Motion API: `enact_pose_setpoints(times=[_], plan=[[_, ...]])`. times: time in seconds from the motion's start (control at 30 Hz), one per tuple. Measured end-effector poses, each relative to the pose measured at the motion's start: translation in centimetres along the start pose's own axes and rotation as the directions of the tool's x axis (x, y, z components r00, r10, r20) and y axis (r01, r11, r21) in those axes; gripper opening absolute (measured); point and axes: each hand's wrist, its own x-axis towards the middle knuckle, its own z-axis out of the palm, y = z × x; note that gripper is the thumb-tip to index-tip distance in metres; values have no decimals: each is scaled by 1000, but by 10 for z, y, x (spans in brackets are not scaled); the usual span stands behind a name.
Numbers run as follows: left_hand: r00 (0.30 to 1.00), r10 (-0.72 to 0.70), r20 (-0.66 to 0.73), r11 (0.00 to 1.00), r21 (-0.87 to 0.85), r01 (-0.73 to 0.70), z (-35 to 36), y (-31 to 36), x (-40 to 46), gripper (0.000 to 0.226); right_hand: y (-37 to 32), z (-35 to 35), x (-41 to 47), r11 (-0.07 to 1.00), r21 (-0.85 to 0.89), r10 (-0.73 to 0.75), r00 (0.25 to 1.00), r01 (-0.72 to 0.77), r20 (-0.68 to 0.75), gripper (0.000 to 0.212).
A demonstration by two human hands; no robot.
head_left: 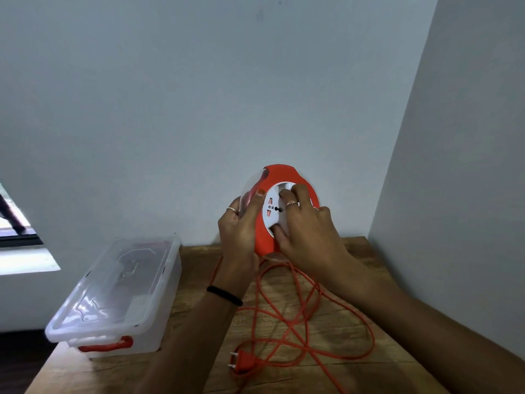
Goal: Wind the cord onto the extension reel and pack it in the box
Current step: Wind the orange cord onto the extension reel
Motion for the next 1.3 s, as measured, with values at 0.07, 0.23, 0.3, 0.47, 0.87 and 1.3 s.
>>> enact_pose_setpoints(times=[0.07,0.23,0.3,0.47,0.87,1.3], plan=[[1000,26,-2,999,43,-26,-1,0,1,11,2,1,1,997,79,-11,1000,11,3,59],[988,153,24,967,202,-154,1,-11,-6,12,-5,4,6,753,517,432,898,-408,79,60],[974,223,30,941,254,-223,2,-15,-8,16,-5,3,14,283,733,604,709,-618,365,47],[950,307,55,894,325,-308,-3,-19,-4,22,1,-12,20,-550,580,329,483,-601,812,26],[994,69,-87,988,144,-56,-10,2,5,19,41,-4,-8,954,2,-294,939,299,-182,54],[998,65,-9,977,203,-61,12,-6,7,20,32,-11,14,962,-4,-266,929,274,-257,64]])
